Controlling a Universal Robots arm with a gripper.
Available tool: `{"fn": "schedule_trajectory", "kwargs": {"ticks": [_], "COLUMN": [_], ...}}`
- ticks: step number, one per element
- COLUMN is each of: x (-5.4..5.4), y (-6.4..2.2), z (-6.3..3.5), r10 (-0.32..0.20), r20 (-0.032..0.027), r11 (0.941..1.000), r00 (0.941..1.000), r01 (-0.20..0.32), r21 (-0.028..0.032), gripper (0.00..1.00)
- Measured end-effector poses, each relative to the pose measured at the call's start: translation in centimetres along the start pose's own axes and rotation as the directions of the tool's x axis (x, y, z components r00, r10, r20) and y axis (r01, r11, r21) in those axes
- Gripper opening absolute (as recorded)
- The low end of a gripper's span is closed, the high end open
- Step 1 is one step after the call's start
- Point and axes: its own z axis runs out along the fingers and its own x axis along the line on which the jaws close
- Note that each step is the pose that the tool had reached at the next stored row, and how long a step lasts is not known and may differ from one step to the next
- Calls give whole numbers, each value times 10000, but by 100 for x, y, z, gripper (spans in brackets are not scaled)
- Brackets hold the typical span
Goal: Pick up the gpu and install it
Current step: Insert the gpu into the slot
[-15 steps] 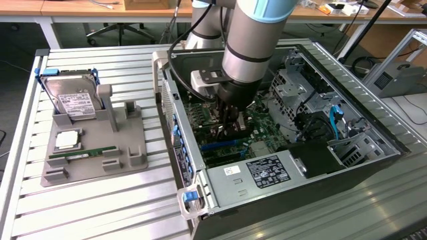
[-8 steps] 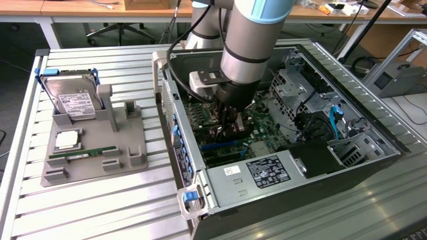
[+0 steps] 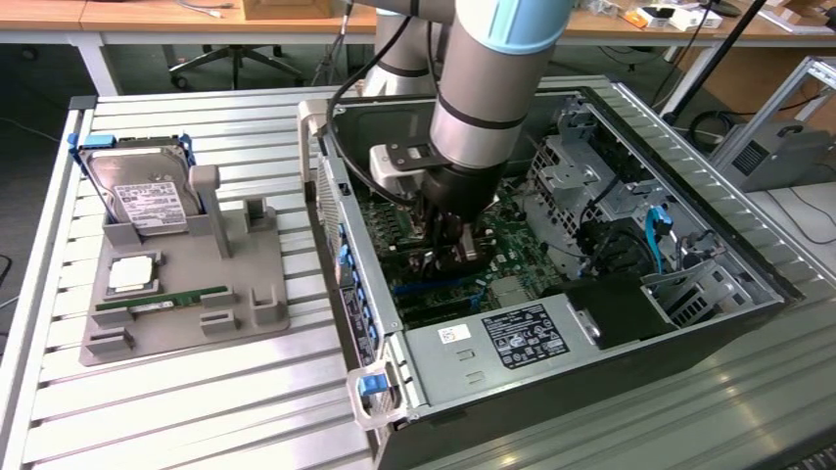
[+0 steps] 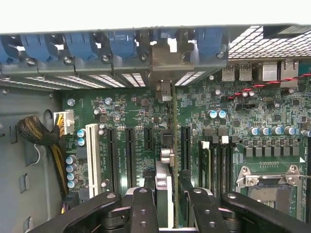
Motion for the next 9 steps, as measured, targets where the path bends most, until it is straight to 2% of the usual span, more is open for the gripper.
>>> {"fn": "schedule_trajectory", "kwargs": {"ticks": [9], "x": [-16], "y": [10], "z": [21], "r10": [-1], "r20": [-4], "r11": [10000], "r00": [10000], "r01": [1], "r21": [-1], "gripper": [30]}}
